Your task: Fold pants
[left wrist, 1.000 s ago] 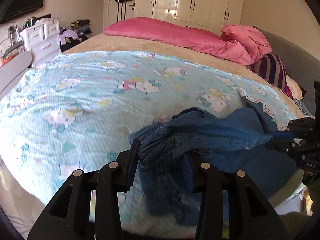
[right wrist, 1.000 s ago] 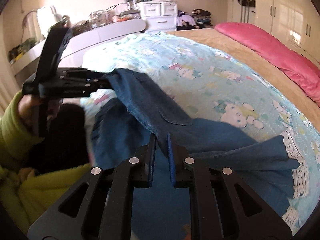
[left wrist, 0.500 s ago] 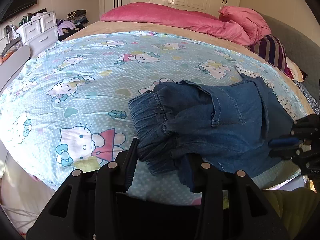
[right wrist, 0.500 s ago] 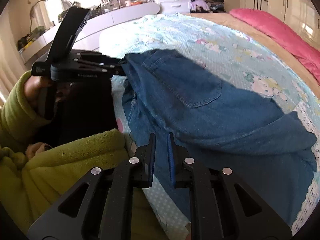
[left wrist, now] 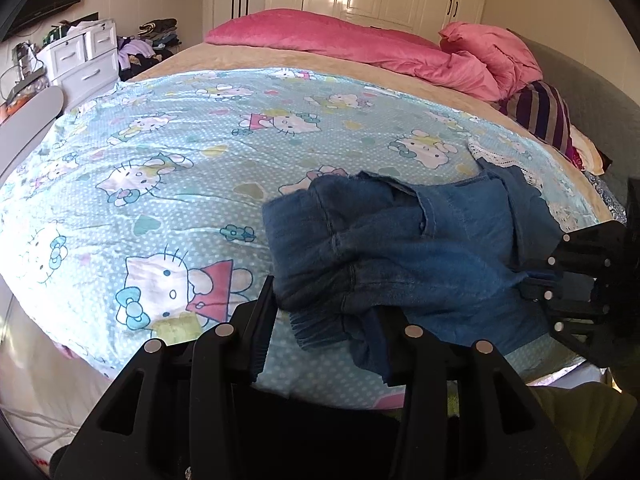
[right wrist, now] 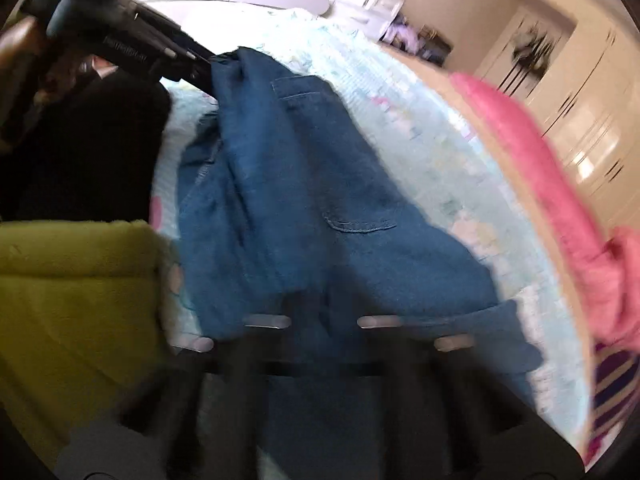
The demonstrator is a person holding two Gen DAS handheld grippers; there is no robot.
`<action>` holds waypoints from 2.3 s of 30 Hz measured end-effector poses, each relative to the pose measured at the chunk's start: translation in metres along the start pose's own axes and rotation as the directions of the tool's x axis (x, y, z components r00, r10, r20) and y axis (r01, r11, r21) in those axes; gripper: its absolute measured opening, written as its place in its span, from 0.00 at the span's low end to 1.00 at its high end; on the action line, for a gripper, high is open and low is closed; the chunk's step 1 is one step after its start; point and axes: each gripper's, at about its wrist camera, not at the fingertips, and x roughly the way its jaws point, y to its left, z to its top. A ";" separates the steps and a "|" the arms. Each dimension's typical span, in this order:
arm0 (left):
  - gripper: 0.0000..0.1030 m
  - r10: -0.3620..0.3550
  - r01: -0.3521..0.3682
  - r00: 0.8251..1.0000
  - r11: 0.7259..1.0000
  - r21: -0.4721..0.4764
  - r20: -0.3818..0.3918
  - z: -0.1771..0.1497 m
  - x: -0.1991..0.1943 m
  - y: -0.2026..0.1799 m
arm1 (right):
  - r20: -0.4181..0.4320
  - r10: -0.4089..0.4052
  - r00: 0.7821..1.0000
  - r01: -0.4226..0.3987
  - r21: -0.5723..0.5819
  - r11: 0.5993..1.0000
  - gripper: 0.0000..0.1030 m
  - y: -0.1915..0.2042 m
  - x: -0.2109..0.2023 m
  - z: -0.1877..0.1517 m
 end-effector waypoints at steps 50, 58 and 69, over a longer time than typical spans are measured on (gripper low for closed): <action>0.57 0.002 0.005 0.999 0.992 0.129 -0.051 -0.012 0.027 -0.049 | -0.035 0.270 0.962 -0.233 0.409 0.882 0.53 -0.033 0.016 -0.013; 0.67 -0.017 0.020 0.999 0.994 0.106 -0.035 -0.007 0.011 -0.051 | 0.037 0.197 0.980 -0.193 0.431 0.881 0.67 -0.048 -0.014 -0.011; 0.79 -0.037 0.035 0.999 0.996 0.078 0.032 0.003 -0.018 -0.058 | 0.077 0.023 0.997 -0.063 0.561 0.825 0.78 -0.104 -0.045 -0.043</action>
